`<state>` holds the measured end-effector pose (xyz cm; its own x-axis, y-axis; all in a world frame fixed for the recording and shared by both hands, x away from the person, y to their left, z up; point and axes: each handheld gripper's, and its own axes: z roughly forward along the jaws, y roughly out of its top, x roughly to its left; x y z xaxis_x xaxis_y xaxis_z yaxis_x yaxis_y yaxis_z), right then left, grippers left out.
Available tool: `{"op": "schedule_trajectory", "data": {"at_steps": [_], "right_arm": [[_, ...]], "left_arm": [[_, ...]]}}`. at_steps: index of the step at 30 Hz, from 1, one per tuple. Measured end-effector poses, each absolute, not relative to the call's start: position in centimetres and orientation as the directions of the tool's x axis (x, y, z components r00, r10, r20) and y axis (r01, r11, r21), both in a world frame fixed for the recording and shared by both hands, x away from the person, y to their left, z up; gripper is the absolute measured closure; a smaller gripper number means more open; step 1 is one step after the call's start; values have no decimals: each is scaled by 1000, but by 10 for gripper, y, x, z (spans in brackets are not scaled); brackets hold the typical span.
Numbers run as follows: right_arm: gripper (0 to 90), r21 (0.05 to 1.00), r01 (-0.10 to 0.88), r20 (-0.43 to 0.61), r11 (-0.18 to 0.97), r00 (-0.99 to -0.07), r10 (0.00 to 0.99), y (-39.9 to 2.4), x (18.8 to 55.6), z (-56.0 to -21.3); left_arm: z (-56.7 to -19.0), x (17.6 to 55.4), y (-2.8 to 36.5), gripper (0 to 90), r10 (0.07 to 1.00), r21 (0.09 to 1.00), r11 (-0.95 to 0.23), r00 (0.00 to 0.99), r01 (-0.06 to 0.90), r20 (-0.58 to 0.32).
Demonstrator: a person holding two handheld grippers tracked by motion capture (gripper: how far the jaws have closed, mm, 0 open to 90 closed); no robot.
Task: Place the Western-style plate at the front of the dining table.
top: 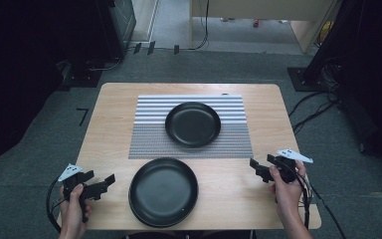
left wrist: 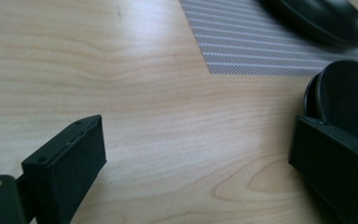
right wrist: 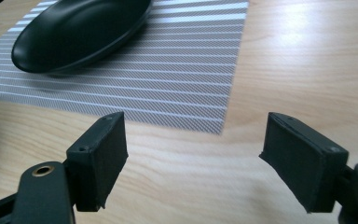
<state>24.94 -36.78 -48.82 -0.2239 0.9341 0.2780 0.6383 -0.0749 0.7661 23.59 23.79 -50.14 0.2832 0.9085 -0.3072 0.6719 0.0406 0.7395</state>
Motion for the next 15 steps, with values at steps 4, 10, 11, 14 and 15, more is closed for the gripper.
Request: {"op": "schedule_trajectory", "data": {"at_steps": [4,10,11,14,15], "right_arm": [[209,760,645,272,-79,-206,940,-381,239,-493],[207,754,648,277,-110,-162,947,-402,222,-502],[207,752,650,274,-112,-154,949,-405,219,-504],[204,743,657,278,-127,-131,952,-415,210,-509],[205,741,659,270,-125,-123,955,-418,207,-511]], "left_arm": [[-506,230,242,34,924,739,47,252,672,-288],[-510,221,248,34,950,743,25,217,668,-227],[-511,220,250,34,952,740,24,211,672,-222],[-515,217,253,34,967,732,-2,189,681,-172],[-515,216,253,35,969,733,-7,184,680,-162]]}}
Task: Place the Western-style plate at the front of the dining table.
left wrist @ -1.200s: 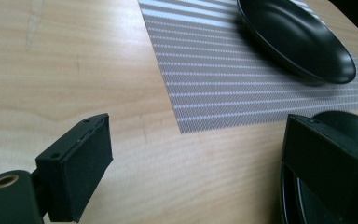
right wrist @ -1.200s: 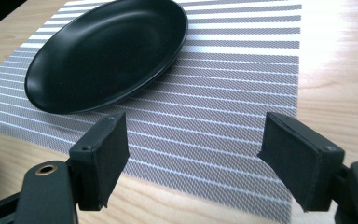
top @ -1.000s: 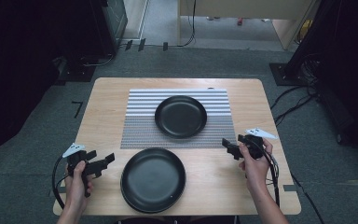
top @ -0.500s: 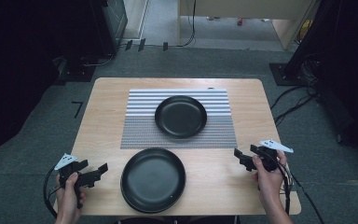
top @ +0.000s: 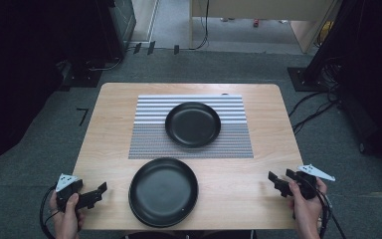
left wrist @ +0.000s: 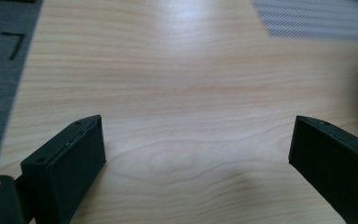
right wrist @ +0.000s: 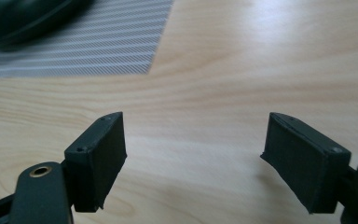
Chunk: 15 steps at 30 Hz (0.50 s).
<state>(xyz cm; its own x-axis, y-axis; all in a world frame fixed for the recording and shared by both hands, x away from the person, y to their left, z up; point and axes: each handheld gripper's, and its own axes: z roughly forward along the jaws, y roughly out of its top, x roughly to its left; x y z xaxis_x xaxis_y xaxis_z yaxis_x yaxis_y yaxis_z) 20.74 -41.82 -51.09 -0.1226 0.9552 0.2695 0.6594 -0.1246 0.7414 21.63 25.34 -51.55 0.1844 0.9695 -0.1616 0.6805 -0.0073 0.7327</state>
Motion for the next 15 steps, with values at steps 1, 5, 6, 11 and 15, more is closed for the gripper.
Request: {"op": "schedule_trajectory", "data": {"at_steps": [1,5,6,11,15], "right_arm": [[204,740,662,263,-124,-115,958,-421,205,-513],[205,737,668,211,-99,-88,974,-427,195,-521],[206,744,663,187,-84,-86,979,-426,194,-523],[197,750,662,106,-16,-96,990,-420,193,-524],[180,740,671,50,38,-111,993,-415,193,-525]], "left_arm": [[-516,216,254,34,971,733,-5,178,680,-159],[-517,216,254,34,977,737,-17,166,676,-130],[-517,216,252,34,979,738,-25,165,674,-117],[-519,219,241,33,985,715,-124,175,688,3],[-519,219,241,32,984,715,-124,176,688,2]]}}
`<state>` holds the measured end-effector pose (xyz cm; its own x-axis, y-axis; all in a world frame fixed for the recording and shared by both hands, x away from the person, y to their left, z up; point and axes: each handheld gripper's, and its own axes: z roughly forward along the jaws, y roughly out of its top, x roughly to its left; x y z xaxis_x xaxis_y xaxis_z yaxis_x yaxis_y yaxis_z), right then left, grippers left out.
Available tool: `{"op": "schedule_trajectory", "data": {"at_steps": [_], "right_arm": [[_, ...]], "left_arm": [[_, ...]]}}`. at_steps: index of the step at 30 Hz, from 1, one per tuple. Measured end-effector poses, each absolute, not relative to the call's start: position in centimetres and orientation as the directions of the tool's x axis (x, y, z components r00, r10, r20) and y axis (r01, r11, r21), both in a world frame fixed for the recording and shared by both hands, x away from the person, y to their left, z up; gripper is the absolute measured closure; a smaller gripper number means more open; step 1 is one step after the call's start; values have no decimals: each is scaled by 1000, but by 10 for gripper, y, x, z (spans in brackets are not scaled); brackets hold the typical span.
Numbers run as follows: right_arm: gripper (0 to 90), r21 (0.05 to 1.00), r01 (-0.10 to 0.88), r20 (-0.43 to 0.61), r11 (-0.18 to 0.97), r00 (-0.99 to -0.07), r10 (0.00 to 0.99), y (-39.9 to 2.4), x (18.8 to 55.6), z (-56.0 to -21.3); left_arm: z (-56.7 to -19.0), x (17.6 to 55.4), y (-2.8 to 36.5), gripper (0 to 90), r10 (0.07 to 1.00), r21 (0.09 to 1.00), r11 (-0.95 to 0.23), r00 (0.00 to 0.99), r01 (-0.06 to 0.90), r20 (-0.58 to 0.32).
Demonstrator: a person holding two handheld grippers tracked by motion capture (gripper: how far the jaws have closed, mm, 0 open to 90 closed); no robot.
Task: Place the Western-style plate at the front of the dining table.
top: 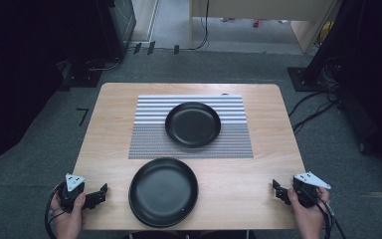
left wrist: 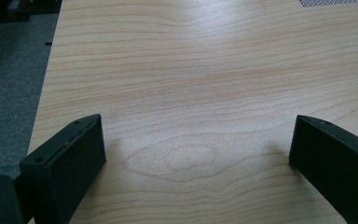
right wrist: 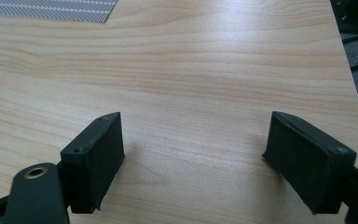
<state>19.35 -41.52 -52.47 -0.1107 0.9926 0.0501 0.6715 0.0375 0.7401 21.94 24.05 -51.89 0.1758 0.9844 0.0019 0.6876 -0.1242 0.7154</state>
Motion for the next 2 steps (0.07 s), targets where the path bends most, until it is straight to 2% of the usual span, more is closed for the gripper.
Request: {"op": "schedule_trajectory", "data": {"at_steps": [2], "right_arm": [[165,737,673,29,60,-120,992,-413,194,-525]], "left_arm": [[-519,220,240,31,985,716,-123,174,688,1]]}}
